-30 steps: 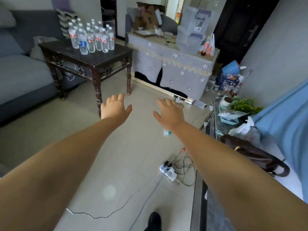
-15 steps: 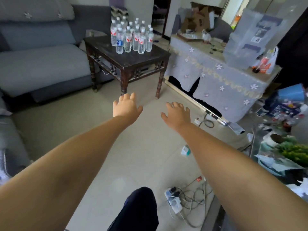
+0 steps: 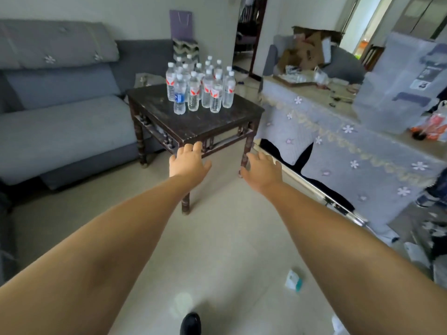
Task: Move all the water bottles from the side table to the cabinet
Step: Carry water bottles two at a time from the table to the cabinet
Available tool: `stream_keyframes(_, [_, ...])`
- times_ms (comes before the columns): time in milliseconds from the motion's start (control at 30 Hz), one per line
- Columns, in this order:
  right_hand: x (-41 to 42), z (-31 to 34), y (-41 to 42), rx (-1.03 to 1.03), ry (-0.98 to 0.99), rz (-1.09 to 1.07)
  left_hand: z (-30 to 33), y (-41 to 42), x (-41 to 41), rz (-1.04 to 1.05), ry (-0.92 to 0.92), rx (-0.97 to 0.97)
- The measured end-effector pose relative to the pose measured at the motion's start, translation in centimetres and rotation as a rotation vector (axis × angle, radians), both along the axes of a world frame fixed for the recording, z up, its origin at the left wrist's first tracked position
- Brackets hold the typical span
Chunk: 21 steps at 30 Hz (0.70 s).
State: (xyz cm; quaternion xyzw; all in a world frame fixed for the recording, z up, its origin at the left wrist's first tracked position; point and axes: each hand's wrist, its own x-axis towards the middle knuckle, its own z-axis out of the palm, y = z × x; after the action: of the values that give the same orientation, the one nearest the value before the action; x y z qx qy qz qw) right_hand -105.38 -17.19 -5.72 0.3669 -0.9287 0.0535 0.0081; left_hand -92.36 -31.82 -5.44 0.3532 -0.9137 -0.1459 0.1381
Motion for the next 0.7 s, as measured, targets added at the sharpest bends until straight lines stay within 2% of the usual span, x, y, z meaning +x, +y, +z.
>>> stream_keyframes(300, [-12.9,0.7,-10.4,-0.012,-0.009,0.016,1.1,-10.5,-11.7,0.041,-0.022,0.025])
stream_keyframes(700, [-36.7,-0.8,-24.0,-0.001,-0.009,0.094,-1.9,-23.2,-33.5,0.1,-0.025,0.079])
